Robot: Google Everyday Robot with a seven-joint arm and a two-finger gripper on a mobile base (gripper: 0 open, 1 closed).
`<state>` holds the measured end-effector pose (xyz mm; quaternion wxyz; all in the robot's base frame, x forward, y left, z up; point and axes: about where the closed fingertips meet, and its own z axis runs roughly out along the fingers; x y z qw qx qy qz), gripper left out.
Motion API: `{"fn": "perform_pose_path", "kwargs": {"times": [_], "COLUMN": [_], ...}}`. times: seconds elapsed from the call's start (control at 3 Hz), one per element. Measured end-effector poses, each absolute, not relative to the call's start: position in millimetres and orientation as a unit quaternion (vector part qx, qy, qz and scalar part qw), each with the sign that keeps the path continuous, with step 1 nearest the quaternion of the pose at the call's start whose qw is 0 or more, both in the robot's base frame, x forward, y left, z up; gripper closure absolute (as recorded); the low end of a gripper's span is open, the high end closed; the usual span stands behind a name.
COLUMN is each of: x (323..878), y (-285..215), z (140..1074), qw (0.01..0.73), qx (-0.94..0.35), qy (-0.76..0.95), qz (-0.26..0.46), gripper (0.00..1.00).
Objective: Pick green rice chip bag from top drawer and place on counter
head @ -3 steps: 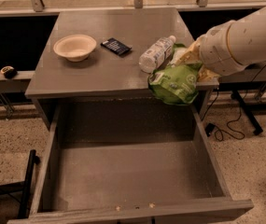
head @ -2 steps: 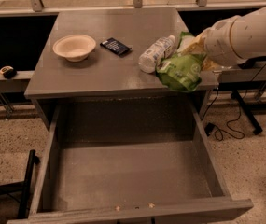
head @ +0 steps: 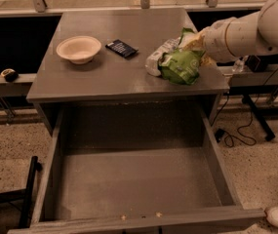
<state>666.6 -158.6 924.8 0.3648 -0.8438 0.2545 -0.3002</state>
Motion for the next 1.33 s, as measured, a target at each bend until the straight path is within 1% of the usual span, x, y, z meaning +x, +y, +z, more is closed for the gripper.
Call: {"fn": "perform_pose_path", "kwargs": {"times": [0.33, 1.0, 1.33], "x": [677.2, 677.3, 675.5], "y": [-159.8, -159.7, -173.5], "z": [903.6, 903.4, 913.8], "qw": [0.359, 0.359, 0.360], "qx": [-0.846, -0.846, -0.844], "qy": [0.256, 0.256, 0.268], "qz": [-0.301, -0.301, -0.294], "gripper": [0.58, 0.11, 0.00]}}
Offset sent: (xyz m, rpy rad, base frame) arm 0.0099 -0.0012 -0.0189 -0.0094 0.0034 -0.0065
